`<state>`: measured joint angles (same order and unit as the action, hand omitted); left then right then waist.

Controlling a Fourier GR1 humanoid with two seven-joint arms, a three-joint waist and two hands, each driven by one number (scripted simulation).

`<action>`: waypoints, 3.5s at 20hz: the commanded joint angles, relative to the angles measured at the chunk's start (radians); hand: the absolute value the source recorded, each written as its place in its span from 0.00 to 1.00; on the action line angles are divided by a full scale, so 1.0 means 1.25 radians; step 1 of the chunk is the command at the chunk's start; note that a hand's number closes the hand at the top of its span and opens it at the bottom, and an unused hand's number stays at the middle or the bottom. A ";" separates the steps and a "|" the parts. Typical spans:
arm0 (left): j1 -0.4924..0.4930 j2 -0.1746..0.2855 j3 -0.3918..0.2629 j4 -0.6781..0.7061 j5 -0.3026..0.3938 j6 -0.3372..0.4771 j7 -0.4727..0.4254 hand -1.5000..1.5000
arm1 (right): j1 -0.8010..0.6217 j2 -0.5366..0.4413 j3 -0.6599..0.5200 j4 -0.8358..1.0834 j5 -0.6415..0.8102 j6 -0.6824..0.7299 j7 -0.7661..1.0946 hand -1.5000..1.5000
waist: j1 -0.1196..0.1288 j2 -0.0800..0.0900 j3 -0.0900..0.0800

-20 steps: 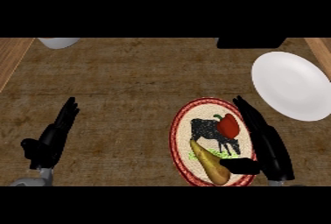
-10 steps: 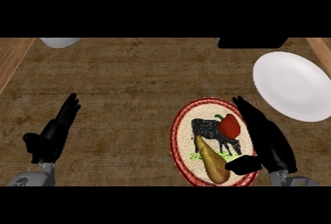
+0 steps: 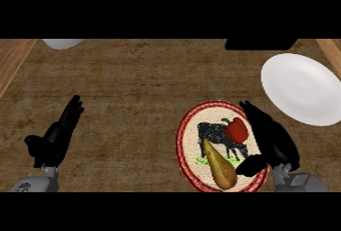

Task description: Pick the bell pepper from the placemat and place it in the plate

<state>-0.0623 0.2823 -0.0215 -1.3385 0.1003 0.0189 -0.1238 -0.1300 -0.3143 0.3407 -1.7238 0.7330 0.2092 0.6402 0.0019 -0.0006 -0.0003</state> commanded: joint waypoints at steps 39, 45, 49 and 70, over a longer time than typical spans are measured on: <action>0.049 -0.039 0.079 -0.034 -0.053 -0.048 0.005 0.50 | 0.202 -0.305 -0.669 0.495 -0.112 -0.243 -0.565 1.00 | -0.036 -0.002 0.002; 0.001 -0.033 0.081 -0.020 -0.056 -0.064 0.031 0.50 | 0.280 -0.320 -0.764 0.420 -0.188 -0.219 -0.651 1.00 | -0.013 -0.001 0.000; 0.048 -0.031 0.089 -0.073 -0.043 -0.073 0.046 0.50 | 0.325 -0.283 -0.791 0.269 -0.198 -0.219 -0.610 1.00 | -0.008 -0.002 -0.001; 0.065 -0.071 0.062 -0.063 -0.094 -0.083 -0.019 0.50 | -0.034 -0.341 -0.695 0.342 -0.163 -0.175 -0.512 1.00 | 0.014 0.002 0.001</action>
<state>-0.0437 0.2087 0.0803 -1.3775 0.0012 -0.0787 -0.1065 -0.0675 -0.7287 -0.5839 -1.4199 0.5189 -0.0148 0.0245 0.0095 0.0011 -0.0005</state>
